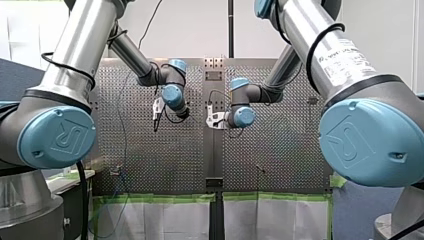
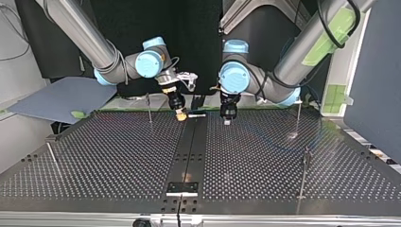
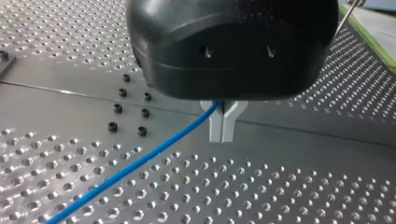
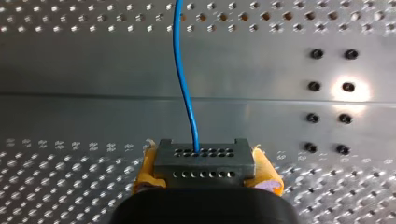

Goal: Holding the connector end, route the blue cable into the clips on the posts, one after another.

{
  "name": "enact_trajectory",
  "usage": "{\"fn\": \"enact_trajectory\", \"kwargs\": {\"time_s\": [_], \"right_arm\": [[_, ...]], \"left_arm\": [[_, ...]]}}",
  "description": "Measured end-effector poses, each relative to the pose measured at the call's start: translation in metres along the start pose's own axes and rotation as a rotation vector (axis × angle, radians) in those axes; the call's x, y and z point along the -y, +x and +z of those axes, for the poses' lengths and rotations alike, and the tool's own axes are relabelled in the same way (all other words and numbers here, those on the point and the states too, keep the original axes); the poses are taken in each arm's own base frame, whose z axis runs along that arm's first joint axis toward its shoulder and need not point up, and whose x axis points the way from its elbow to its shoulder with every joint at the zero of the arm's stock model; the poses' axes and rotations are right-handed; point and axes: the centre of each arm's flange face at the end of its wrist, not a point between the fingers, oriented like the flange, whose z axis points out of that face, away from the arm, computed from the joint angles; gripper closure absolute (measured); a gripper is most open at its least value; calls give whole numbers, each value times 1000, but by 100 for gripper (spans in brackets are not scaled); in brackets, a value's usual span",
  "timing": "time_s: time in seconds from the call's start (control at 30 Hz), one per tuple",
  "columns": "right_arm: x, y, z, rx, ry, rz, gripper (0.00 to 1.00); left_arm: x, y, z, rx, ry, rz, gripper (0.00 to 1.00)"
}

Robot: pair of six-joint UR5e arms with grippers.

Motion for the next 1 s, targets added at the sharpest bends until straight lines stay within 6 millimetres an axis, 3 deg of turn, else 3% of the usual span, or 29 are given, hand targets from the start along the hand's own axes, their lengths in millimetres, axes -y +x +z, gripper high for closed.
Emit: {"fn": "enact_trajectory", "kwargs": {"time_s": [0.33,0.6,1.0], "right_arm": [[-8,-15,-7,15,-19,4,100],[-12,-40,-20,32,-30,6,100],[-24,-72,-40,45,-54,31,100]], "left_arm": [[7,13,-3,19,5,-11,100],[23,46,-2,6,34,5,100],[45,52,-9,38,73,-19,100]]}}
